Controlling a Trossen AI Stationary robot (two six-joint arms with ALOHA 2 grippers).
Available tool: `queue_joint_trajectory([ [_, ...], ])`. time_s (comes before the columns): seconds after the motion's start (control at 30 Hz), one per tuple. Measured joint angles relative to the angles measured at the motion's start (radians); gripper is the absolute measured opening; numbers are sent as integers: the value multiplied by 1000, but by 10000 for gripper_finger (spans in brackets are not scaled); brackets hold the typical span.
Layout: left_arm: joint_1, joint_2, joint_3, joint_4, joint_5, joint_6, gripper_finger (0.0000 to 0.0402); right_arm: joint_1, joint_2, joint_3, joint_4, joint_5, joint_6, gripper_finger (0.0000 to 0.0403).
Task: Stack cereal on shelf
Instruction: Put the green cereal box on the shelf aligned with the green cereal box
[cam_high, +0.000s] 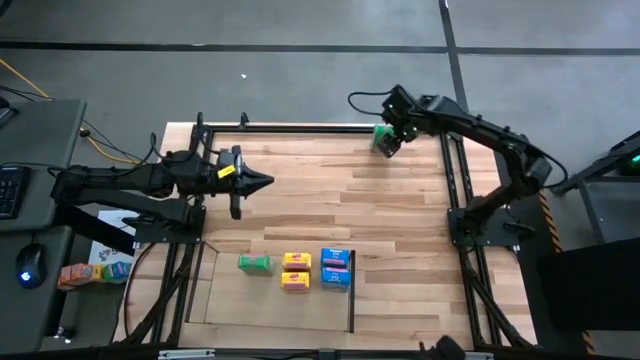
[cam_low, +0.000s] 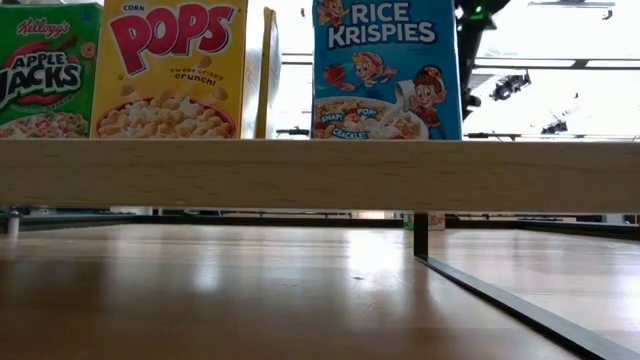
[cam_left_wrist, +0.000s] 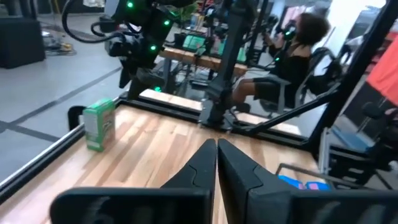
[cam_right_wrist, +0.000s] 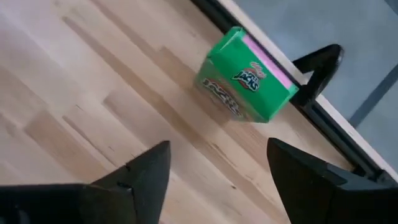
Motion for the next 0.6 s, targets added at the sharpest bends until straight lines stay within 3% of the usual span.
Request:
queue_joint_trajectory([
  [0.23, 0, 0, 0, -27, -11, 8, 28, -48, 136, 99, -27, -16, -150, 274],
  [0.6, 0, 5, -1, -17, -119, -62, 40, -74, 373, 345, -172, 102, -360, 284],
])
